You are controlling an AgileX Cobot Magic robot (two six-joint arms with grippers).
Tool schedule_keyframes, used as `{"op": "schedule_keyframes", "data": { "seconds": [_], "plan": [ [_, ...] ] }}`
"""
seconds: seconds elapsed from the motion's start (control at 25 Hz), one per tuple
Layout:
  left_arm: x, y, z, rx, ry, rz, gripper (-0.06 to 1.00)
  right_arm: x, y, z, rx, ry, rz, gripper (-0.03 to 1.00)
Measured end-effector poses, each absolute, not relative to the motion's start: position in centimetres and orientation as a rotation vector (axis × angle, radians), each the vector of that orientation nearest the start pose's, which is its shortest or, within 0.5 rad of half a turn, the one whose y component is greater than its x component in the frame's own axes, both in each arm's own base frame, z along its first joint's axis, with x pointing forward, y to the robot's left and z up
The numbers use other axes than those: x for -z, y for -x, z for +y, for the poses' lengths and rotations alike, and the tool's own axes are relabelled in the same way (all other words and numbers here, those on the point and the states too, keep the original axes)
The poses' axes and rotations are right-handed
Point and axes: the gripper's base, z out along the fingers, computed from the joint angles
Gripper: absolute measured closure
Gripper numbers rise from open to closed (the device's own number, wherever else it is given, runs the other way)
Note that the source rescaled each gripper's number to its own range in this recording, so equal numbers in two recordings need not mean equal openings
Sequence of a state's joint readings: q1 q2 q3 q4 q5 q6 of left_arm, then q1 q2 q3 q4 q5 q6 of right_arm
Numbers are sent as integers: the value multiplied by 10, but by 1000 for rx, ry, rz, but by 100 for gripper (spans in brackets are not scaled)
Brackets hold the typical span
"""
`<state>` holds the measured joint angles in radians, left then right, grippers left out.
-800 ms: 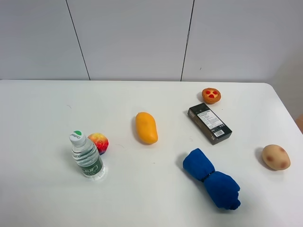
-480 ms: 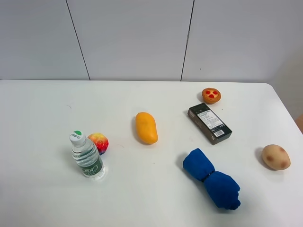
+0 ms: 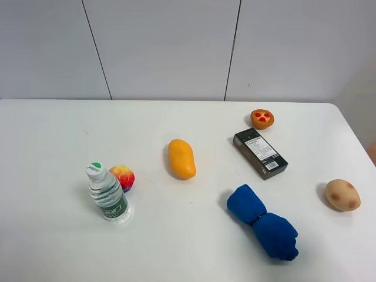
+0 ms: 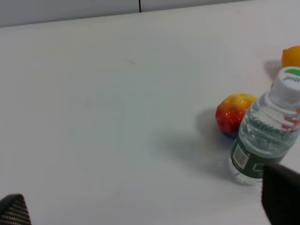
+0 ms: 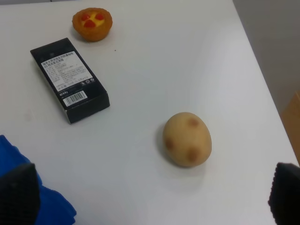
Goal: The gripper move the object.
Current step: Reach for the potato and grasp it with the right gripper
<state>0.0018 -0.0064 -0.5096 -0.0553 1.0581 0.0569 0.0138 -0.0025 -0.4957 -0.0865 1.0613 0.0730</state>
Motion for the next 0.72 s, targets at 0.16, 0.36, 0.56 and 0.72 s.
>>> {"op": "schedule_keyframes", "data": {
  "seconds": [0.16,0.36,0.56,0.72],
  "plan": [
    [-280,7,-4,29,-59,2024,-6,-276,1,-7,50,-63,2069,-3],
    [-280,7,-4,29,-59,2024,-6,-286,-29,-8,63,-78,2175,-3],
    [-280,7,-4,29,-59,2024,-6,-316,-72,-8,86,-71,2200,-3],
    [-280,7,-4,29,-59,2024,-6,-321,-108,-7,92,-65,2294,-3]
  ]
}}
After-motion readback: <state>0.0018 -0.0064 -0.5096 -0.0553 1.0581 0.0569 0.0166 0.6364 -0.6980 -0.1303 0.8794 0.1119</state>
